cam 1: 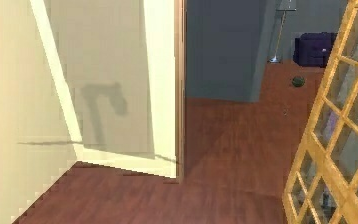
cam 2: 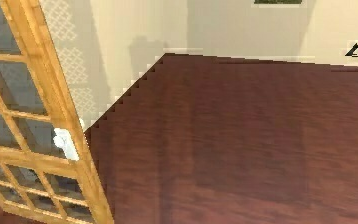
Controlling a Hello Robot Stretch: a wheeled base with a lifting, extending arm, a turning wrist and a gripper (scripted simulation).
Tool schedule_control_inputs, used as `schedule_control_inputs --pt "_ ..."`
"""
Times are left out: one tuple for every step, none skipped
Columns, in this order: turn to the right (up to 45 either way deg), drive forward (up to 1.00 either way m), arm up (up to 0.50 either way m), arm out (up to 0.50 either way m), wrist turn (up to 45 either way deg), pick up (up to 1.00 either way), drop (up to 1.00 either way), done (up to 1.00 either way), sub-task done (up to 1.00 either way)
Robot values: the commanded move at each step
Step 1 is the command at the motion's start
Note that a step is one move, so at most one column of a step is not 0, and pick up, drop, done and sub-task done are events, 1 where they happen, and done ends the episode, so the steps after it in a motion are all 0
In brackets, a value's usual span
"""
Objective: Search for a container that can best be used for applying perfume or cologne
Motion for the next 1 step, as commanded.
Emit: schedule_control_inputs --pt "12.0 0.00 0.00 0.00 0.0 0.00 0.00 0.00 0.00"
